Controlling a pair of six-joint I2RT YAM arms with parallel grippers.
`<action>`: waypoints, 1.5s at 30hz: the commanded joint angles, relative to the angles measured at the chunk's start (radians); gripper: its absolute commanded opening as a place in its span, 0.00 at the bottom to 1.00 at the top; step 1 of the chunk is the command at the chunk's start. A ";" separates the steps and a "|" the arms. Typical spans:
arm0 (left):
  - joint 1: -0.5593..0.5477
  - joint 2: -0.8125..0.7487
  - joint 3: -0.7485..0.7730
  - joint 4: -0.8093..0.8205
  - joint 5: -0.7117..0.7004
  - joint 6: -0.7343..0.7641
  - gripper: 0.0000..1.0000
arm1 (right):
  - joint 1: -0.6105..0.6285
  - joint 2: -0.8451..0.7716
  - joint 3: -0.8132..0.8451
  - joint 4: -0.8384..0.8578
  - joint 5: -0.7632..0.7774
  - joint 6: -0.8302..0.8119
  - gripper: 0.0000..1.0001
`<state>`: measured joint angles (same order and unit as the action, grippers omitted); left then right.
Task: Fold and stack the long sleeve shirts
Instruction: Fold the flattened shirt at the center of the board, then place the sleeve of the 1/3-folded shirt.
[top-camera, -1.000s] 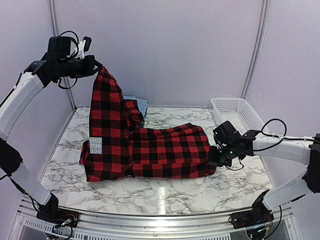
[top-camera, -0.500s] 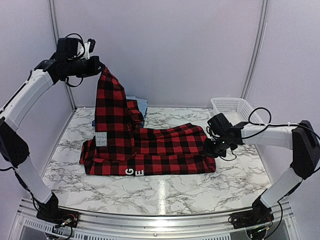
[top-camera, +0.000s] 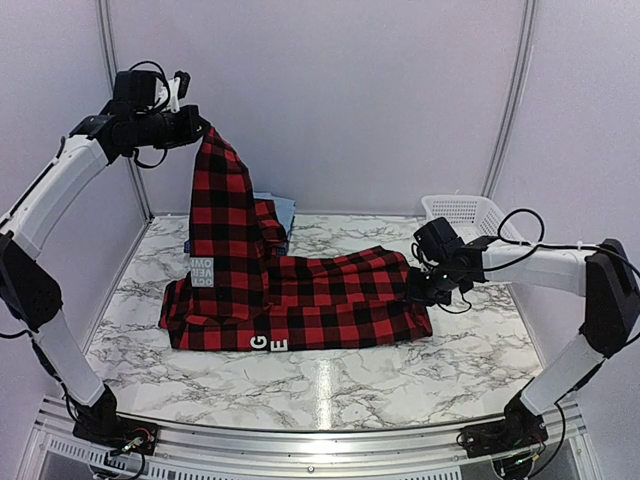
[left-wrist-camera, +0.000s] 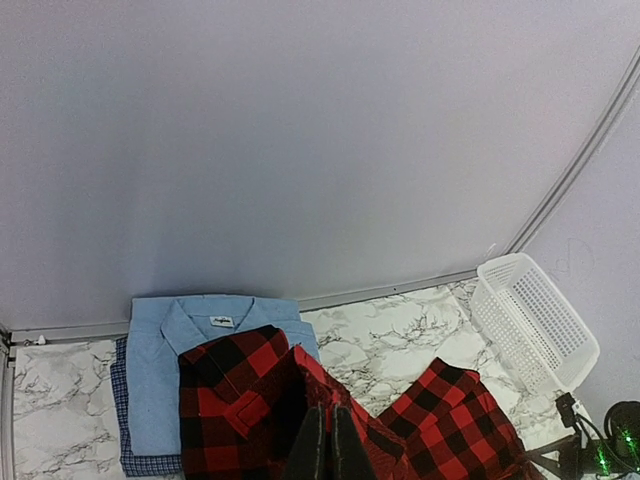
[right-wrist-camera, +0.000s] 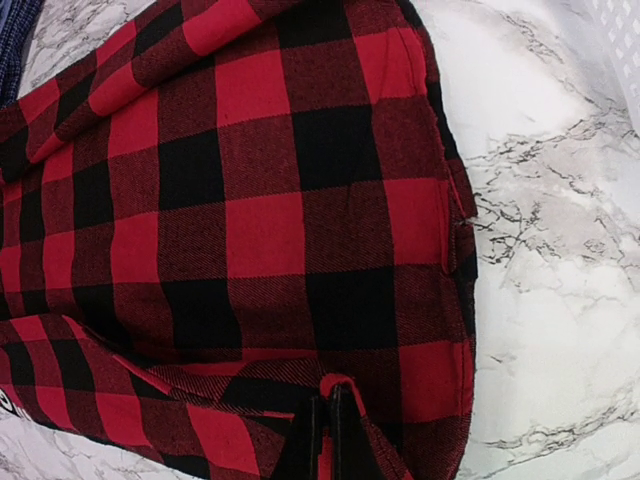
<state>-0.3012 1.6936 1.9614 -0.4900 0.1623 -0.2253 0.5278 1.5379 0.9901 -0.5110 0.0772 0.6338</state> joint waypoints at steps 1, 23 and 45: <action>0.013 -0.024 0.008 0.040 -0.002 -0.002 0.00 | -0.009 0.017 0.052 -0.019 0.037 -0.014 0.00; -0.163 -0.231 -0.437 0.117 0.036 -0.205 0.00 | 0.016 -0.104 0.048 -0.018 0.004 -0.053 0.46; -0.731 -0.075 -0.864 0.422 -0.197 -0.319 0.03 | 0.307 -0.106 -0.022 0.134 -0.013 0.028 0.62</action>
<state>-0.9833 1.5879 1.1084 -0.1223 -0.0208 -0.5758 0.7837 1.4132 0.9798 -0.4267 0.0544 0.6174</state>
